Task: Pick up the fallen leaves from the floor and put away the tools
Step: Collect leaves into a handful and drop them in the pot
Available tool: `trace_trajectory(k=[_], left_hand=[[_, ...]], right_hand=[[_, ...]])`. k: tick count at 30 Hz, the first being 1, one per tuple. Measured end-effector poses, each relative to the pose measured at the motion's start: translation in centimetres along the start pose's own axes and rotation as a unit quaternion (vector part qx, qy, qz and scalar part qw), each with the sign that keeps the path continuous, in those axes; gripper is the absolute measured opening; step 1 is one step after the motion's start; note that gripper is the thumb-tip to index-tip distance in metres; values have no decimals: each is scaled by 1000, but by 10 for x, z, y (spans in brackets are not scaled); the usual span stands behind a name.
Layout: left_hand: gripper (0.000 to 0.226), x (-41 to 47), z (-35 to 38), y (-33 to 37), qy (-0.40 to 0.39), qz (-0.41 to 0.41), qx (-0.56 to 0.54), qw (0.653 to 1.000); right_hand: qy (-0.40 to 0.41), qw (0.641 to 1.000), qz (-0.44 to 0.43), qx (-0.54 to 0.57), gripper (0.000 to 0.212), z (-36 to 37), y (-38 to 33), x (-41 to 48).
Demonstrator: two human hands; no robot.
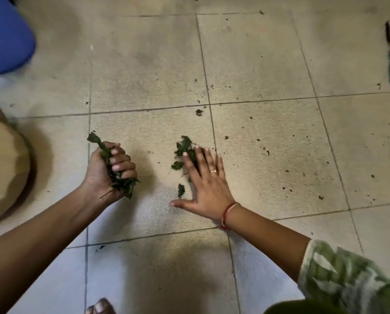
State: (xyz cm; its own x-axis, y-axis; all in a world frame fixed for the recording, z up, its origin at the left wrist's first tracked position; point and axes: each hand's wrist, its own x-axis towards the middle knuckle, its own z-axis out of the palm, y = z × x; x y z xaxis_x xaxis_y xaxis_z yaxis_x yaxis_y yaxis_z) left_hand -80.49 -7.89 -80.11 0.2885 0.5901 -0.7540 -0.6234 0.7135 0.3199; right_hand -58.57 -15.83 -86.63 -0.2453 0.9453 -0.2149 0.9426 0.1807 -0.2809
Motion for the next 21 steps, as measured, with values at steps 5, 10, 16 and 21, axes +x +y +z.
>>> trace_trajectory(k=[5,10,16,21], left_hand=[[25,-5,-18,1,-1,-1,-19,1000],[34,2,-20,2,-24,3,-56,998],[24,20,-9,-1,8,0,-39,999],[26,33,-2,-6,16,-5,-38,999]], right_hand=[[43,997,0,-60,90,2,-12,46],[68,993,89,-41,73,-29,22,102],[105,992,-38,59,36,-38,37,125],[130,982,-92,105,21,-25,30,87]])
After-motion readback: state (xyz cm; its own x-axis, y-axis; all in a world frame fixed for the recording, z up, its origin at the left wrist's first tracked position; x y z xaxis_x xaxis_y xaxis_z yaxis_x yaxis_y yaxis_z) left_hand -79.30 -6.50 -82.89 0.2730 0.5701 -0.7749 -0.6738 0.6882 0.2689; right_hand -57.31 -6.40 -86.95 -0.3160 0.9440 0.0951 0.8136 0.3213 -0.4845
